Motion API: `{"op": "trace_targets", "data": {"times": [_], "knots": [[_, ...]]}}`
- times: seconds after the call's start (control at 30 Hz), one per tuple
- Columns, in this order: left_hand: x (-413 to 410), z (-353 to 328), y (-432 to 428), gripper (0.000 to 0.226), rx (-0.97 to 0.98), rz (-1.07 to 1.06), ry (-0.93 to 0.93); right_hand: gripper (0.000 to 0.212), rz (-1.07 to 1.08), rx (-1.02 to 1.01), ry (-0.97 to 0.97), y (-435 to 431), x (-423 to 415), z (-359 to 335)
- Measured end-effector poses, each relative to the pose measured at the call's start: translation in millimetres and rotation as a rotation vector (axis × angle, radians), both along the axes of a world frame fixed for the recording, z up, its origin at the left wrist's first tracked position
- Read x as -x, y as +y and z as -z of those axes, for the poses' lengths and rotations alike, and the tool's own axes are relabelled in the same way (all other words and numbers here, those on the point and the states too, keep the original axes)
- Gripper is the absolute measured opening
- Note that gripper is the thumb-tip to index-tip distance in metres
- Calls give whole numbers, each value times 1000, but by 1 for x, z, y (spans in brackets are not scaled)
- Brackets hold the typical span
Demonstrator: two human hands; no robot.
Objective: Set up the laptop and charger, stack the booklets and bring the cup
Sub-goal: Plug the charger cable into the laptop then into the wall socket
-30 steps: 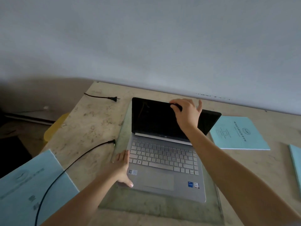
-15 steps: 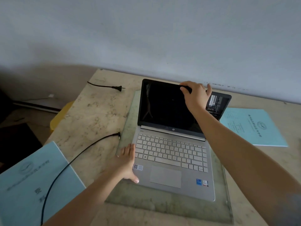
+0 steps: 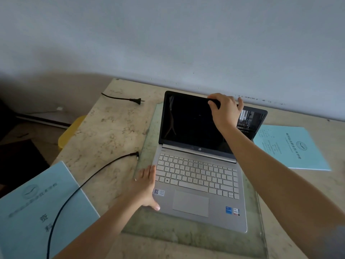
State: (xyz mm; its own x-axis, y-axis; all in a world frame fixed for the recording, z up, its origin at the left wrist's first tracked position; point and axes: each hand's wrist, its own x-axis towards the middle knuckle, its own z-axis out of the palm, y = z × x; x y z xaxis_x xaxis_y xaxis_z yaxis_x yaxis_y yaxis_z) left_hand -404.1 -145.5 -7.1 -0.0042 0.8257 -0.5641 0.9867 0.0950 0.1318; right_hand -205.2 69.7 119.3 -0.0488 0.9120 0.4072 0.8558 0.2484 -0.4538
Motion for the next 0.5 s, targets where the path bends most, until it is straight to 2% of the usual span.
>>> {"op": "trace_targets", "data": {"times": [0.13,0.2,0.27,0.33,0.4,0.5], "knots": [[6,3,-2,129,-55,-24,-84,25,-95,-143,-28,-14,11,-3],[11,3,-1,109,-155,-86,-182,27,-192,-285,-44,-25,27,-6],[18,0,1,85,-249,-173,-300,25,-362,-328,-29,-39,50,-5],[25,-3,1,57,-368,-282,-416,22,-541,-178,-46,-55,77,3],[34,-6,-2,35,-534,-414,-486,24,-650,91,-151,-70,102,16],[60,-7,-6,28,-718,-535,-427,31,-716,418,-408,-86,133,44]]}}
